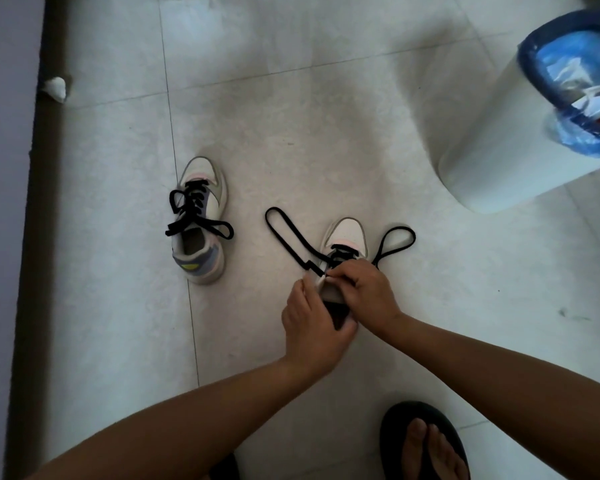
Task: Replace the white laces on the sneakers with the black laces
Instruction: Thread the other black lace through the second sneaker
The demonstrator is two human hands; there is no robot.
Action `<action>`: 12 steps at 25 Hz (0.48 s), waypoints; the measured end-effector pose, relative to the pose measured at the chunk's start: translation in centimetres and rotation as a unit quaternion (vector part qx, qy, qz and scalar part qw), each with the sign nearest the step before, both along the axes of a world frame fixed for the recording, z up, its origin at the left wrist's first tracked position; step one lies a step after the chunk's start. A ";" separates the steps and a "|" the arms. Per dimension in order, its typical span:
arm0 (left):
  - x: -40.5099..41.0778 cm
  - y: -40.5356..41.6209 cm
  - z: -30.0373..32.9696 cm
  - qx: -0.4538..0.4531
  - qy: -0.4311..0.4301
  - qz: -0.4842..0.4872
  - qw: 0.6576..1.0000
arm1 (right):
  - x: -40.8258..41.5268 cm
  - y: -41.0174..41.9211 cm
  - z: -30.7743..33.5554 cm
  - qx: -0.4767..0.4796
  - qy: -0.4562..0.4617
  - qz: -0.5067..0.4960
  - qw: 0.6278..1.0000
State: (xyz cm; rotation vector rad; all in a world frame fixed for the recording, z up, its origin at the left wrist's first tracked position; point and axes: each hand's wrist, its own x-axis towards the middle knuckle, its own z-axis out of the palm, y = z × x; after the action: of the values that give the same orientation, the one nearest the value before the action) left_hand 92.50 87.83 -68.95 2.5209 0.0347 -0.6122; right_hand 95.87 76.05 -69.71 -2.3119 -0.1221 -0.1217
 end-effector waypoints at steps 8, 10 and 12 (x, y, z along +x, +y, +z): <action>1.2 -1.9 -0.4 0.023 -0.088 0.001 0.996 | 0.4 -0.9 2.1 -0.107 -0.197 0.072 0.972; 1.9 -1.9 -0.5 0.031 -0.105 -0.020 0.994 | 0.1 -0.9 3.4 -0.125 -0.215 0.084 0.965; 3.0 -2.0 -0.6 0.052 -0.097 -0.027 0.994 | -0.1 -0.6 4.7 -0.121 -0.215 0.101 0.964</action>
State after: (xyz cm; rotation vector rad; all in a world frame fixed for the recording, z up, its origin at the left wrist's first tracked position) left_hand 95.51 85.87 -69.51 2.6783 -0.0735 -0.3933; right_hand 95.81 75.42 -65.04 -2.4647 -0.6220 -0.5289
